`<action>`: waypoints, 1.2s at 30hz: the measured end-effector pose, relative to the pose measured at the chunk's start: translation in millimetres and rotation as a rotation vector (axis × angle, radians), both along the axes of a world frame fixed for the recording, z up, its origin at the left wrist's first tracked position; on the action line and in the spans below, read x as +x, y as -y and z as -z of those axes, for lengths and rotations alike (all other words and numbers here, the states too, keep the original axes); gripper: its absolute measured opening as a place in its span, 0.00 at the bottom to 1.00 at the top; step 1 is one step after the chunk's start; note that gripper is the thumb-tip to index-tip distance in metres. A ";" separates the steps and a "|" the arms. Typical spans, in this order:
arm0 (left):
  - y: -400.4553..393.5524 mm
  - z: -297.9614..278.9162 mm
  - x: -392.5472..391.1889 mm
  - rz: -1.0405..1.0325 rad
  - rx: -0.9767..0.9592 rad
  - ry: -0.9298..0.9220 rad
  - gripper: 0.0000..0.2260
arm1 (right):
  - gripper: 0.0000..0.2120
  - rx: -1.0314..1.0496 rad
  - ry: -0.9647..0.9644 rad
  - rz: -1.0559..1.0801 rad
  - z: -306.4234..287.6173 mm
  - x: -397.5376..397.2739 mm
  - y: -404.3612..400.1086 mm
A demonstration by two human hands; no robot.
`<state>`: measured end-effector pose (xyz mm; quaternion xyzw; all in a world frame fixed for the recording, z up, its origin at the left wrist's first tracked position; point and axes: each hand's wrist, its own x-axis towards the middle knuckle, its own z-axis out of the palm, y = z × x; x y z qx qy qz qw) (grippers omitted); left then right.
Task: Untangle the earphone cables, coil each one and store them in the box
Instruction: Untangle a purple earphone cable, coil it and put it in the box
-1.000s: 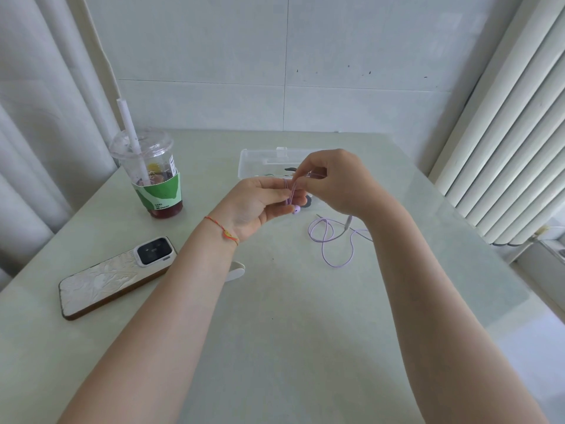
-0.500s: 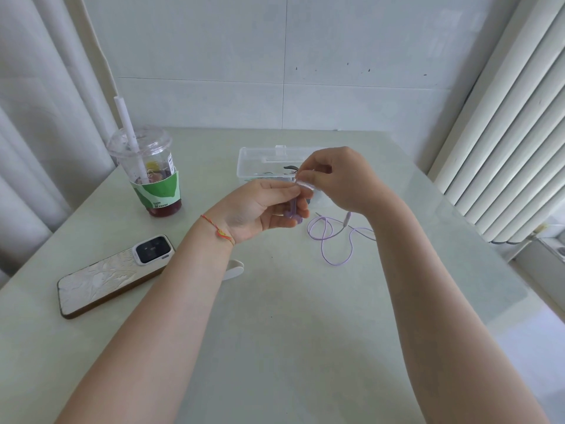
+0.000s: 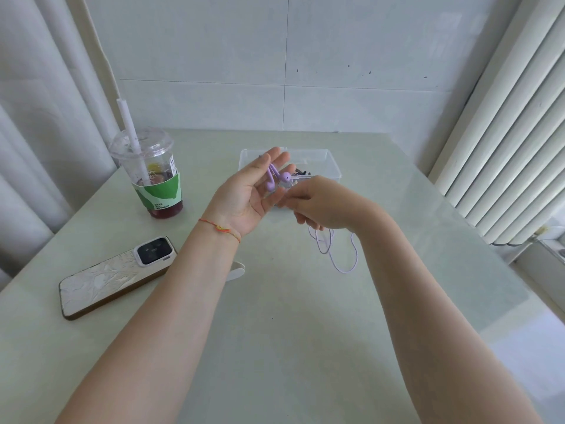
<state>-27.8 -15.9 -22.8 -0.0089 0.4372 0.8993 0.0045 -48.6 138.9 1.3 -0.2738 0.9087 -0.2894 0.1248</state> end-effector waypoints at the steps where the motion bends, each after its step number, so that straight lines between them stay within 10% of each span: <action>1: 0.7 0.9 -0.7 -0.021 -0.061 -0.002 0.08 | 0.13 0.016 0.000 0.001 0.6 -0.7 0.1; 17: -2.5 8.6 2.4 0.104 -0.698 0.017 0.12 | 0.10 -0.151 -0.285 0.160 -9.4 -9.3 -9.0; 29: 5.8 5.8 4.9 0.339 -0.585 -0.027 0.15 | 0.07 -0.512 -0.081 0.149 -8.6 -13.7 -14.6; 36: 5.8 -3.5 7.2 0.353 -0.126 -0.103 0.09 | 0.08 -0.513 0.031 0.122 -3.3 -10.8 -11.9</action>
